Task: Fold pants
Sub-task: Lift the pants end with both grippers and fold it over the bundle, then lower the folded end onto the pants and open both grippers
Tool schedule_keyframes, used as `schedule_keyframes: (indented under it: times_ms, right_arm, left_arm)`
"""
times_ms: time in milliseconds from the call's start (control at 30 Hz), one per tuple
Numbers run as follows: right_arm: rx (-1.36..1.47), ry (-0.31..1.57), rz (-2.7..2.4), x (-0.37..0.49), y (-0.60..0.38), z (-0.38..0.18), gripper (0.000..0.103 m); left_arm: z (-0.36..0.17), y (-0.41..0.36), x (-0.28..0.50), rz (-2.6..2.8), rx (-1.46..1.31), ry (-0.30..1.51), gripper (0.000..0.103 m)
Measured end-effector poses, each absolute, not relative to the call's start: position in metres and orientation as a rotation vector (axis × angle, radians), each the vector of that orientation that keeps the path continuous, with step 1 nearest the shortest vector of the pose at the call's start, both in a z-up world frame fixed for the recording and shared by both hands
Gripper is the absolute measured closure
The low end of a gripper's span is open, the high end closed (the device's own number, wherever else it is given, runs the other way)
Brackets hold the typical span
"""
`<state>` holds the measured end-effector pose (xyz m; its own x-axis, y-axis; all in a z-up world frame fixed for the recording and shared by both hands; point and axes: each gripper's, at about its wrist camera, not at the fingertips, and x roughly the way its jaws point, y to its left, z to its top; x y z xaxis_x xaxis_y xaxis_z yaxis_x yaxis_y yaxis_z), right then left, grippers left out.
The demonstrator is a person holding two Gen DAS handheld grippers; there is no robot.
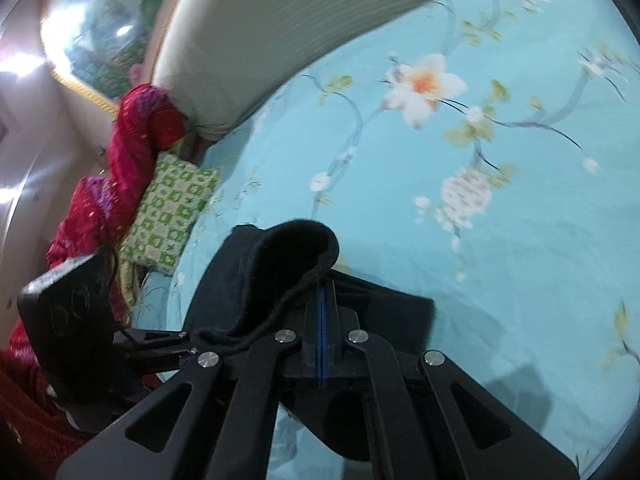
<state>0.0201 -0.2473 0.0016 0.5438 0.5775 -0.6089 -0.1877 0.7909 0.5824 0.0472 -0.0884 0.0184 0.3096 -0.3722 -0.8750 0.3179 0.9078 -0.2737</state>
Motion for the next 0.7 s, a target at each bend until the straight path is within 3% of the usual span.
schedule_keyframes:
  times_ms: [100,167,200,233,300,433,700]
  right_arm:
    - [0.515,0.891,0.427,0.014,-0.256,0.002,0.102]
    - [0.547,0.892,0.406,0.012,-0.260,0.003,0.096]
    - [0.565,0.894,0.394,0.010,-0.264,0.002,0.086]
    - [0.581,0.891,0.384,0.008,-0.266,0.003,0.067]
    - [0.594,0.869,0.377,0.003,-0.266,0.007,0.041]
    - [0.589,0.854,0.393,-0.003,-0.258,0.013,0.039]
    - [0.559,0.905,0.415,0.002,-0.233,0.009,0.039]
  left_arm:
    - [0.018,-0.089,0.045,-0.491,-0.066,1.193,0.073]
    - [0.019,-0.087,0.043,-0.533,-0.107,1.206,0.066]
    - [0.020,-0.086,0.043,-0.543,-0.116,1.207,0.065]
    - [0.022,-0.085,0.040,-0.552,-0.116,1.202,0.064]
    - [0.028,-0.083,0.036,-0.553,-0.102,1.192,0.060]
    - [0.039,-0.066,0.030,-0.536,-0.125,1.162,0.057]
    - [0.049,0.006,0.043,-0.320,-0.243,1.119,0.034]
